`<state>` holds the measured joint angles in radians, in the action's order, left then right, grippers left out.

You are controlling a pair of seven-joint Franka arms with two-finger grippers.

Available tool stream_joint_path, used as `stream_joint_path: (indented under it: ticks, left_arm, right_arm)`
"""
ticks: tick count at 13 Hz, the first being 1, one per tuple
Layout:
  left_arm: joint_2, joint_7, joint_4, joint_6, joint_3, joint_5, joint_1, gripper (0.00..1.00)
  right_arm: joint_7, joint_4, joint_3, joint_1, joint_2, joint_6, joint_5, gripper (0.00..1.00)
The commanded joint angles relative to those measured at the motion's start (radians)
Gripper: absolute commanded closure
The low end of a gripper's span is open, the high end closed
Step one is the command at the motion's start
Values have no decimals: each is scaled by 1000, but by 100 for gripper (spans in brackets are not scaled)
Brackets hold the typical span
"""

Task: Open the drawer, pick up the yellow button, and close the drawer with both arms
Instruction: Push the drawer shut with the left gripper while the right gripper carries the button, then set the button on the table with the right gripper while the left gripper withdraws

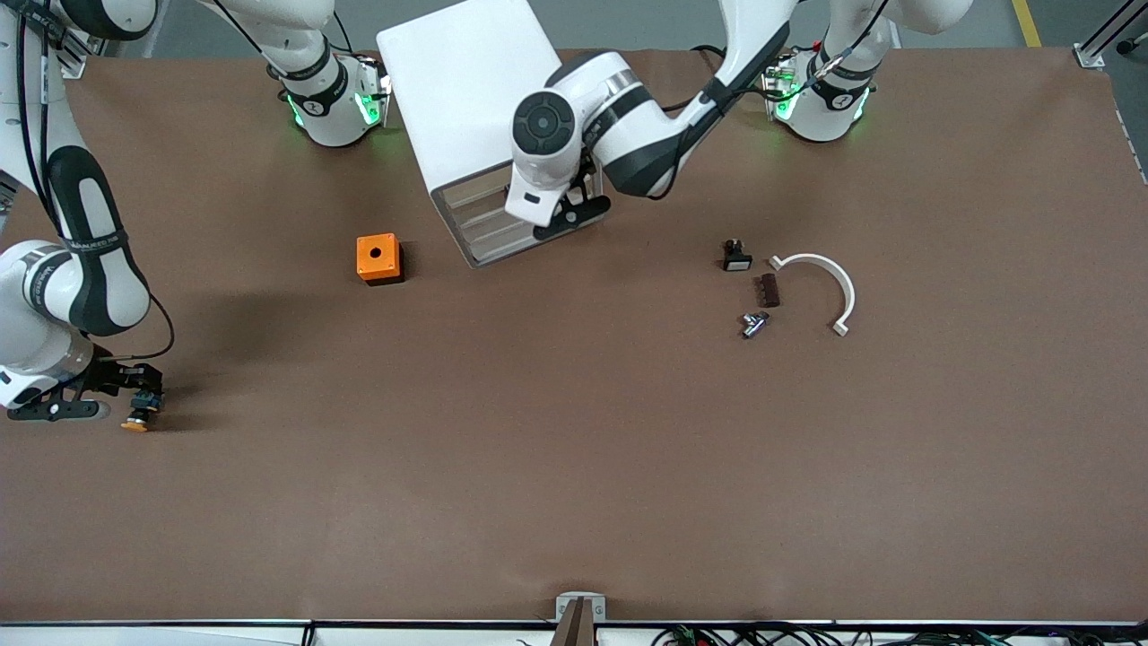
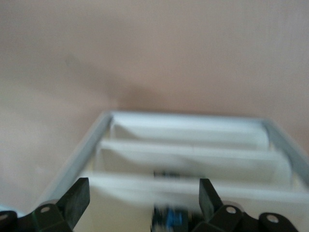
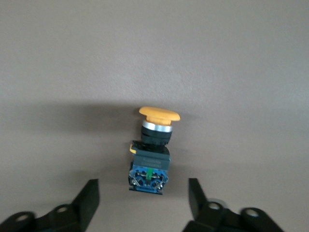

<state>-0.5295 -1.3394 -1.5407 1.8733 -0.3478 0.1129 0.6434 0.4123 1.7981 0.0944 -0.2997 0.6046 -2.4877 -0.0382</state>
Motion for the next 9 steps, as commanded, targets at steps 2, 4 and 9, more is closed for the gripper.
stream_joint_path:
  ticks: [2, 4, 9]
  left_arm:
    - [34, 86, 31, -65, 0, -142, -106, 0]
    - [72, 165, 53, -114, -2, -147, -209, 0]
    - [206, 324, 65, -191, -3, -147, -479, 0]
  right_arm:
    - [-152, -22, -15, 75, -89, 166, 14, 0]
    - [-303, -22, -13, 155, -144, 260, 14, 0]
    - [-555, -51, -15, 301, -232, 415, 15, 0]
